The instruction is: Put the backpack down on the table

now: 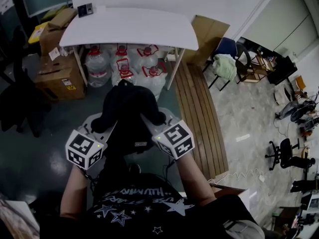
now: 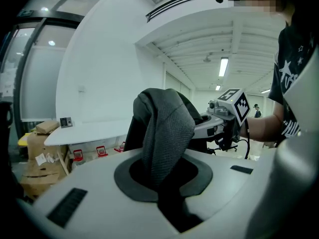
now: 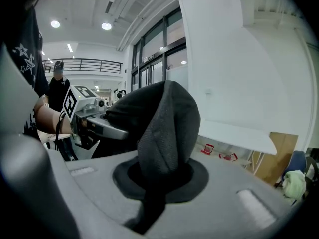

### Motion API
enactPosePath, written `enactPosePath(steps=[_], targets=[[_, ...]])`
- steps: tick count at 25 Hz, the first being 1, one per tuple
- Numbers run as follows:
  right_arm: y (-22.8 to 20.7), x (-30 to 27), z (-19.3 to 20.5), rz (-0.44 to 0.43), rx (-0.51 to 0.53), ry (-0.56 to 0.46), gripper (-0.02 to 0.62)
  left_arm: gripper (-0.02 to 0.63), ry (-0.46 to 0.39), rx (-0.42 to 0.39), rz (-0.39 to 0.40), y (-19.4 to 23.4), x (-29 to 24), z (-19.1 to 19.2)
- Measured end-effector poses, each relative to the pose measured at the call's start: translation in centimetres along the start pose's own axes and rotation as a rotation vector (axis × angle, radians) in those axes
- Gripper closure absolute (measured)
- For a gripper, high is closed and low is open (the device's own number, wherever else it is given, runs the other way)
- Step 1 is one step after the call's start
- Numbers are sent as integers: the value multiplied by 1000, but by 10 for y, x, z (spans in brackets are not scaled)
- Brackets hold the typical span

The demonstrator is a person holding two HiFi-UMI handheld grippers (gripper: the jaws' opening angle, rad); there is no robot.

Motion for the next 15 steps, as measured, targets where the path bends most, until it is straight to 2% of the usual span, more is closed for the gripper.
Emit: enactPosePath(steps=[7, 15], targets=[[-26, -23, 0, 33, -48, 25, 568, 554, 12, -14, 46, 31, -29, -4], [-64, -66, -20, 73, -55, 40, 568, 554, 10, -9, 90, 88, -62, -19]])
Point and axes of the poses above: the fingertips, and each gripper's own axes: x backward along the fingers, y to its left, z out of its underside, the point moved 7 cm from there along x, backward along the fingers, and after that the axes turned 4 degrees about y, right-handed, at the moved point
